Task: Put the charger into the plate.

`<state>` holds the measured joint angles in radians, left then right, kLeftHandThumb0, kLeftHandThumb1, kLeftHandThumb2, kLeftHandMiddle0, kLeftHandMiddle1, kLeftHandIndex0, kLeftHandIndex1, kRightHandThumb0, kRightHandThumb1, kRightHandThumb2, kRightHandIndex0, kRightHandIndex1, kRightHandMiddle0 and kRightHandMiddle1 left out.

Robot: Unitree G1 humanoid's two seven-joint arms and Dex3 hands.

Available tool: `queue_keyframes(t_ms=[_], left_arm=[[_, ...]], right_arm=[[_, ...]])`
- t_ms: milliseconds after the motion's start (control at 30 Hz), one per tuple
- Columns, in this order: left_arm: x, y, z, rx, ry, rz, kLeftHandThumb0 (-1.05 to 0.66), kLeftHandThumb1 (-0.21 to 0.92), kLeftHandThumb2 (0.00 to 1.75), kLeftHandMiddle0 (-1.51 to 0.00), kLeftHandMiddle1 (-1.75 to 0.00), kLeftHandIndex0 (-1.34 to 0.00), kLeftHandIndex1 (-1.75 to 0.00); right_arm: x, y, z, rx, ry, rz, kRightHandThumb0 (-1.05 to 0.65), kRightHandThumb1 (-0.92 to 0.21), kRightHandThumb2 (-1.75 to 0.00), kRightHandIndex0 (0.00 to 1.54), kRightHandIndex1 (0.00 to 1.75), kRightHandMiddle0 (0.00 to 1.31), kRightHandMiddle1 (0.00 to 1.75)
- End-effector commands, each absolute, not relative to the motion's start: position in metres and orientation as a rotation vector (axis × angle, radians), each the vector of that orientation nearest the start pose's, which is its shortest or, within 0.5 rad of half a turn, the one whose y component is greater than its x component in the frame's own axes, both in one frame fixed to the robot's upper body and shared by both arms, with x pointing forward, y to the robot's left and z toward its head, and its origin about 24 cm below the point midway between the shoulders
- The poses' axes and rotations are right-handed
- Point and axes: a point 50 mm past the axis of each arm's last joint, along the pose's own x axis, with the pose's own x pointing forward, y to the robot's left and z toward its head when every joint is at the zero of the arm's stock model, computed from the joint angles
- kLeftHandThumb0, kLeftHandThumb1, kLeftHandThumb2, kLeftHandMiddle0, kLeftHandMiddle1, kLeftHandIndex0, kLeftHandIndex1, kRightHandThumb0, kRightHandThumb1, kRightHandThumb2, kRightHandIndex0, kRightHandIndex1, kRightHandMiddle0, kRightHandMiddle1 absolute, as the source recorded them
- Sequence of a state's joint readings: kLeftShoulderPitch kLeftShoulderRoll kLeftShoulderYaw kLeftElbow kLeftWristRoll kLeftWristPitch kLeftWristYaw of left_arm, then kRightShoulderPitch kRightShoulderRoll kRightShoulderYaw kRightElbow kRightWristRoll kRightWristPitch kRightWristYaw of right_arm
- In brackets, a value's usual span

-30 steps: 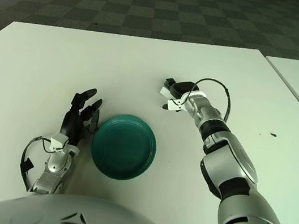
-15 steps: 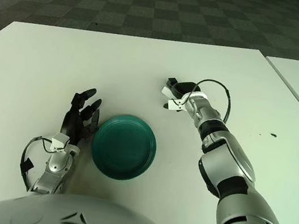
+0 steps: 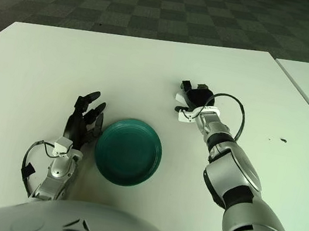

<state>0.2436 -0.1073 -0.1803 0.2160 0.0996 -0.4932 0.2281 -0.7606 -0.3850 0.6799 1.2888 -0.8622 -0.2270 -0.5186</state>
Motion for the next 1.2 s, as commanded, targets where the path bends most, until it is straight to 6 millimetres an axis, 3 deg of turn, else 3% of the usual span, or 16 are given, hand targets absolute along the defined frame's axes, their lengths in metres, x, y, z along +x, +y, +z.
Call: queue_keyframes(t_ms=[0, 467, 933, 1167], left_arm=[[0.163, 0.102, -0.04, -0.026, 0.119, 0.107, -0.69, 0.92, 0.87, -0.66, -0.02, -0.15, -0.85], [0.166, 0.103, -0.039, -0.016, 0.113, 0.119, -0.72, 0.92, 0.87, -0.7, -0.04, -0.17, -0.88], [0.167, 0.105, -0.039, -0.004, 0.104, 0.13, -0.74, 0.92, 0.89, -0.7, -0.04, -0.17, -0.9], [0.167, 0.105, -0.04, -0.017, 0.112, 0.12, -0.73, 0.92, 0.89, -0.67, -0.03, -0.15, -0.89]], right_arm=[[0.327, -0.206, -0.01, -1.642, -0.009, 0.261, -0.47, -0.92, -0.75, 0.74, 1.75, 0.67, 1.75], [0.327, -0.203, -0.008, -1.56, -0.034, 0.192, -0.46, -0.92, -0.74, 1.01, 1.75, 0.85, 1.75], [0.332, -0.201, -0.002, -1.523, -0.052, 0.19, -0.47, -0.92, -0.72, 1.07, 1.75, 0.87, 1.75], [0.346, -0.202, 0.018, -1.52, -0.081, 0.185, -0.48, -0.92, -0.71, 1.02, 1.75, 0.82, 1.75]])
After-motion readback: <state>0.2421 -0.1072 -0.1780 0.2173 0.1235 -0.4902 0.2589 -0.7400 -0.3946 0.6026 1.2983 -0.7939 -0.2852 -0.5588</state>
